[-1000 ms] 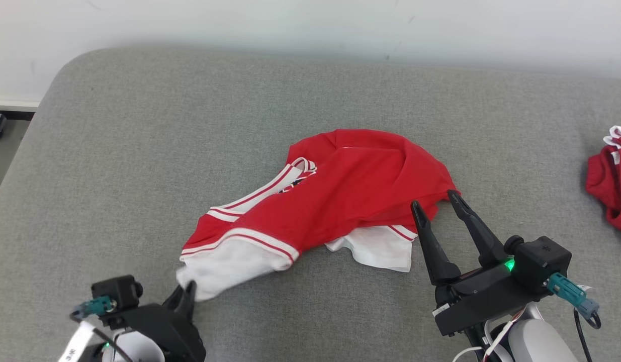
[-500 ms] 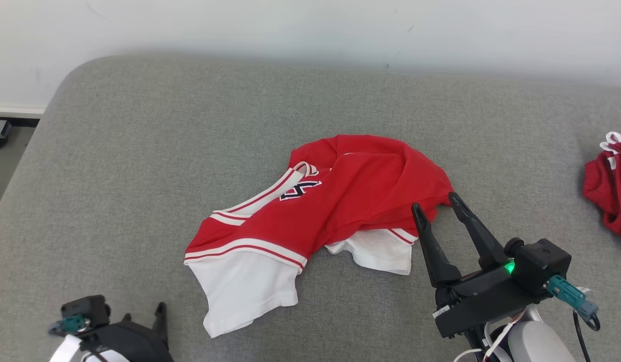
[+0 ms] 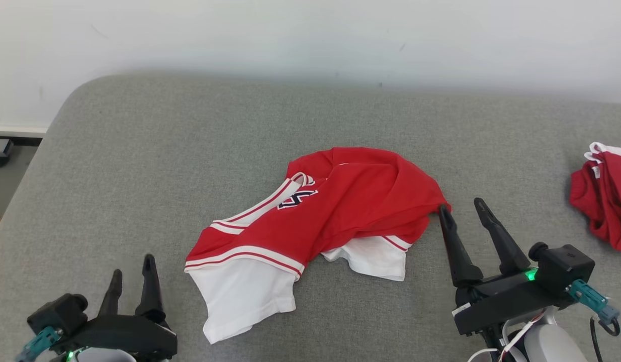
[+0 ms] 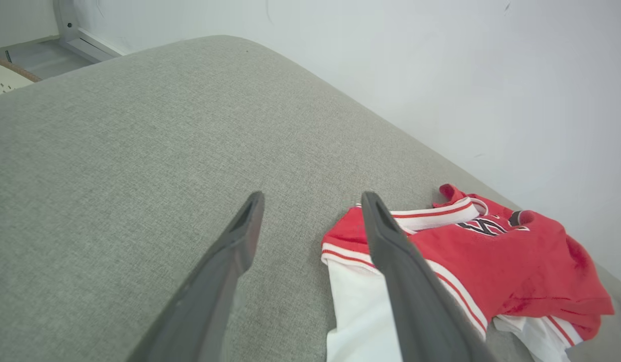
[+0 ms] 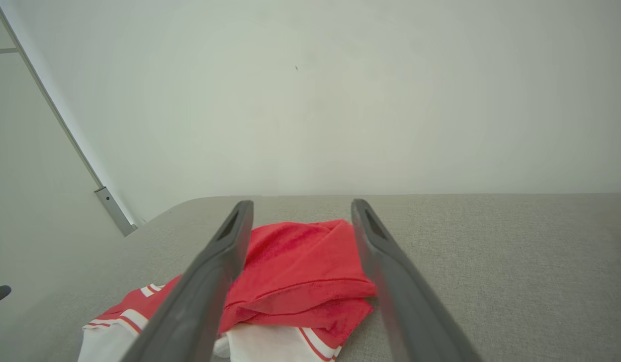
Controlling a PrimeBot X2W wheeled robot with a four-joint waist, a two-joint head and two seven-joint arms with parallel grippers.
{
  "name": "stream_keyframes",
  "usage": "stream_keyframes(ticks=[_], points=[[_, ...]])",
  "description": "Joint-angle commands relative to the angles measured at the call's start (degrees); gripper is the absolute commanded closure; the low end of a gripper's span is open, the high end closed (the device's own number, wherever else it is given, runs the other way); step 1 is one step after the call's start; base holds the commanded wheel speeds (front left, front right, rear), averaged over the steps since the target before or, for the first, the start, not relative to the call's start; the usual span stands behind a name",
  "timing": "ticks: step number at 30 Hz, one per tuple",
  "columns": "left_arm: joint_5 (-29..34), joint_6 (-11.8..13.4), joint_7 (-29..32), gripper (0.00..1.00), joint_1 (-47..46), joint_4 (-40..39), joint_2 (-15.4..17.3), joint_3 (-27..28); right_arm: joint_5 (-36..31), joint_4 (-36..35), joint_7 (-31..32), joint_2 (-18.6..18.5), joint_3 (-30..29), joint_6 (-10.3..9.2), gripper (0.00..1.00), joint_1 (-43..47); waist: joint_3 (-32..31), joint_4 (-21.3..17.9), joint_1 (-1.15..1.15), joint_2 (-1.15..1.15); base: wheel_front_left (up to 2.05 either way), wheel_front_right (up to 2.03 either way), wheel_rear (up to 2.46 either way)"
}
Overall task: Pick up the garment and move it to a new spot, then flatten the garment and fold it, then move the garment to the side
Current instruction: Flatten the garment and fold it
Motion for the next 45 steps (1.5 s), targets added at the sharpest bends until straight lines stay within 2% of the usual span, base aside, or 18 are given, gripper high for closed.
stream_keyframes(ticks=[1, 8, 13, 19, 27, 33, 39, 45], points=[[0.17, -0.72, -1.43, 0.0, 0.27, 0.04, -0.27, 0.89, 0.58, 0.61, -0.6, -0.11, -0.66, -0.03, 0.0, 0.42, -0.58, -0.26, 0.0, 0.0, 0.0, 0.0, 0.0], [2.84, -3.44, -3.51, 0.0, 0.72, 1.73, -2.36, 0.92, -2.75, 4.39, 0.39, -0.13, -3.87, -0.03, 0.0, 0.34, -1.07, -0.55, 0.0, 0.0, 0.0, 0.0, 0.0], [5.57, -4.81, -3.82, 0.0, 0.23, 1.3, -3.72, 1.51, -9.14, 8.15, 3.15, -0.13, -7.69, -0.03, 0.0, -1.44, -0.66, -0.27, 0.0, 0.0, 0.0, 0.0, 0.0], [11.44, -7.11, -3.84, 0.0, 0.32, -3.35, -5.58, 3.81, -17.21, 13.35, 6.04, -0.13, -10.45, -0.03, 0.0, -5.41, 0.32, 1.38, 0.0, 0.0, 0.0, 0.0, 0.0], [20.24, -11.49, -3.85, 0.0, -0.37, -8.06, -5.3, 0.28, -26.79, 21.52, 7.93, -0.18, -11.65, -0.03, 0.0, -10.87, 2.09, 4.94, 0.0, 0.0, 0.0, 0.0, 0.0], [21.88, -13.99, -3.68, 0.0, -0.73, -8.77, -5.92, -2.5, -29.68, 27.53, 8.16, -1.14, -13.18, -0.04, 0.0, -13.61, 3.59, 7.44, 0.0, 0.0, 0.0, 0.0, 0.0], [23.07, -14.91, -2.07, 0.0, -1.85, -7.87, -5.29, -4.55, -32.17, 32.26, 8.37, -2.18, -14.29, -0.03, 0.0, -16.21, 5.31, 9.14, 0.0, 0.0, 0.0, 0.0, 0.0], [23.28, -14.64, -1.24, 0.0, -2.91, -7.49, -5.07, -4.9, -33.91, 35.56, 8.02, -2.88, -15.31, -0.03, 0.0, -19.0, 7.1, 10.27, 0.0, 0.0, 0.0, 0.0, 0.0]])
